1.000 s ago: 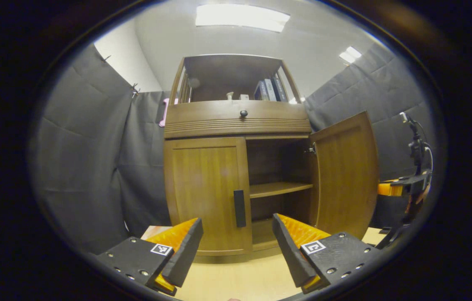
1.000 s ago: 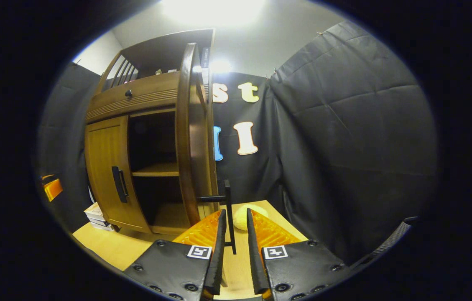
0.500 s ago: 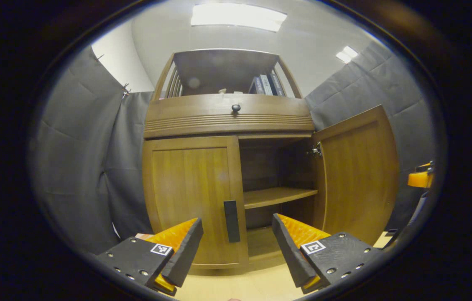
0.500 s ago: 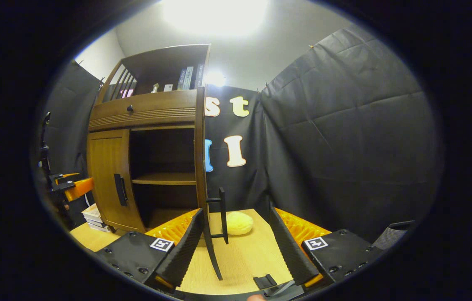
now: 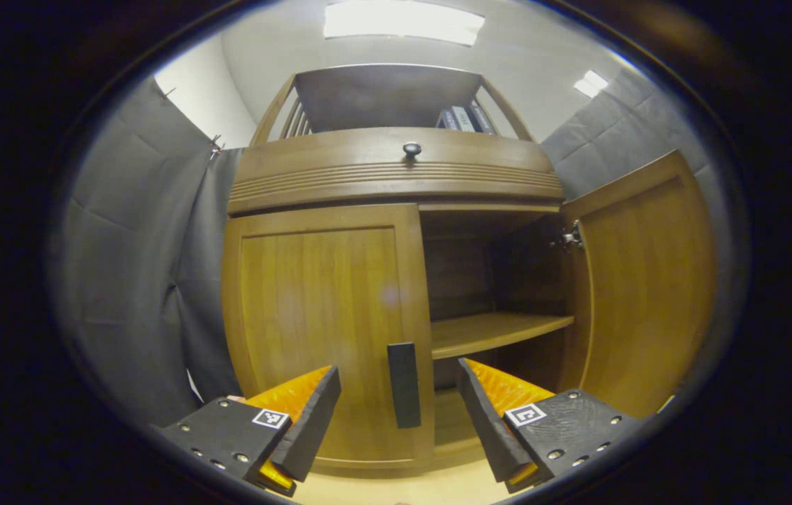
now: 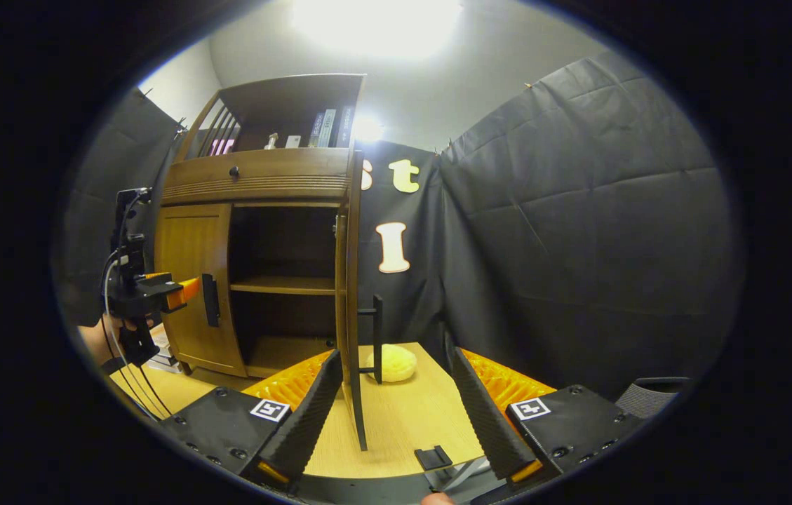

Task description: Open the right door of the double-door shoe cabinet with the right hand, and open the left door with the left hand.

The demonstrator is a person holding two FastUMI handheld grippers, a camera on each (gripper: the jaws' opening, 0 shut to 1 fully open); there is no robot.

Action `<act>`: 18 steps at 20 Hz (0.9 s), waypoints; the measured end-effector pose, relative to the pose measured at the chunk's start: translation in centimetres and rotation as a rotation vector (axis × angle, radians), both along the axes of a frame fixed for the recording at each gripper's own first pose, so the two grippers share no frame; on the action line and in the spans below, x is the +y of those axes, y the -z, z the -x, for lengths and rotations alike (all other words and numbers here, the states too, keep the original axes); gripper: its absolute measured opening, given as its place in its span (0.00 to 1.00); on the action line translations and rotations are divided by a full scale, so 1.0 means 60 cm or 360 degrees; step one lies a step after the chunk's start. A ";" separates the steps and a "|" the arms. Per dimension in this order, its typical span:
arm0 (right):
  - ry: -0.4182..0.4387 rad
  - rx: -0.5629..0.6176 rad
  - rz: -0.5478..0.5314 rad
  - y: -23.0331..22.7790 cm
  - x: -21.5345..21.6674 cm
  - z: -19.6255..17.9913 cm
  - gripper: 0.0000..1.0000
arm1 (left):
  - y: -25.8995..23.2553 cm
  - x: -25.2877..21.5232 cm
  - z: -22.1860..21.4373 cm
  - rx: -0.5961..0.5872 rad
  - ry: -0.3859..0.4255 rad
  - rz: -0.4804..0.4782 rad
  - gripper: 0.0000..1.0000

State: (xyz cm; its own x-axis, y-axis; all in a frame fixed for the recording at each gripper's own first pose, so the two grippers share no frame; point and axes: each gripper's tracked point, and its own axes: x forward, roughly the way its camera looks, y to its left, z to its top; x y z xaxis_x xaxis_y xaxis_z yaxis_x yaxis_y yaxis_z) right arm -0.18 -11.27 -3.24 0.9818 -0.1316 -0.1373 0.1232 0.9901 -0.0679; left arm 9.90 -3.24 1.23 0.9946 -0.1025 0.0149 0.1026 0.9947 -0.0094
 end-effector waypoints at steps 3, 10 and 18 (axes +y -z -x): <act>0.0035 0.0016 -0.0028 0.005 -0.006 0.013 0.94 | 0.009 0.006 -0.015 0.0027 -0.0045 0.0031 0.98; 0.0074 0.0043 -0.0021 0.009 -0.014 0.033 0.94 | 0.031 0.000 -0.032 0.0114 -0.0037 0.0018 0.91; 0.0057 0.0068 -0.0022 0.017 -0.010 0.041 0.98 | 0.050 -0.011 -0.044 0.0159 0.0003 -0.0037 0.61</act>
State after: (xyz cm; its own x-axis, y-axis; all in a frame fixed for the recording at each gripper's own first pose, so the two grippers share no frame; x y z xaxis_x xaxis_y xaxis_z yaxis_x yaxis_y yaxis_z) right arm -2.66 -11.86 -4.29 0.9697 -0.1642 -0.1807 0.1558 0.9860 -0.0601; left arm 12.52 -3.89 -1.75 0.9909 -0.1033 -0.0867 0.1040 0.9946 0.0034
